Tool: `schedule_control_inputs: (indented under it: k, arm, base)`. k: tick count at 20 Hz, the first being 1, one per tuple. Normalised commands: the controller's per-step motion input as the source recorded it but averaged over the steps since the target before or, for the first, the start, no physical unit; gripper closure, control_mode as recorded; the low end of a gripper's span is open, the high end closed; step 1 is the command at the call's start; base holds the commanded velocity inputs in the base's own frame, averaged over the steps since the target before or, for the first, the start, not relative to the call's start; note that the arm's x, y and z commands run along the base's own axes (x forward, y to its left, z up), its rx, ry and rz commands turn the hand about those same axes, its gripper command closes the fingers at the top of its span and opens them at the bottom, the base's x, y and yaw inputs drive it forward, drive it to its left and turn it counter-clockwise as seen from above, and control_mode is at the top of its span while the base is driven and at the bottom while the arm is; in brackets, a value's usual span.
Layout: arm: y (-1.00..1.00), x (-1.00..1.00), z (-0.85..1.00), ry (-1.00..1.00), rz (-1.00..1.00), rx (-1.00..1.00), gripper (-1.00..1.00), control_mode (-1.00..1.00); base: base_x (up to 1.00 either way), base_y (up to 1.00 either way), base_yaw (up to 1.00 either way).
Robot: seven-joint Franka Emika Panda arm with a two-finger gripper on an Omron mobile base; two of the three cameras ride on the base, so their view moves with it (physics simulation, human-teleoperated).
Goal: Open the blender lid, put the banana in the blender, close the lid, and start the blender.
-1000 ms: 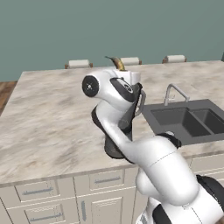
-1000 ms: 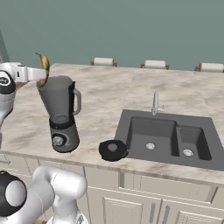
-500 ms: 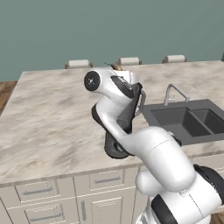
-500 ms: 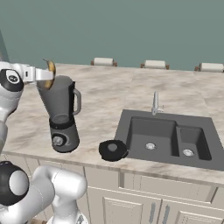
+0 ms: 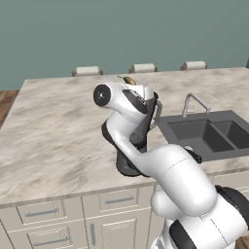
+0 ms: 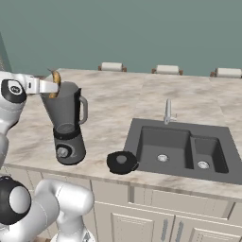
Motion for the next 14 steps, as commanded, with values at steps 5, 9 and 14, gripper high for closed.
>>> schedule_control_inputs:
  k: [5,9,14]
  arm:
    - [0.0,0.0,-0.32,0.15,0.0,-0.01,-1.0,-1.0]
    - [0.0,0.0,-0.09,0.08,0.0,-0.04,-1.0,-1.0]
    - [-0.13,-0.09,0.0,-0.01,-0.04,0.0,-1.0,-1.0]
  base:
    - [0.0,0.0,0.0]
    - [0.0,0.0,0.0]
    - [0.0,0.0,0.0]
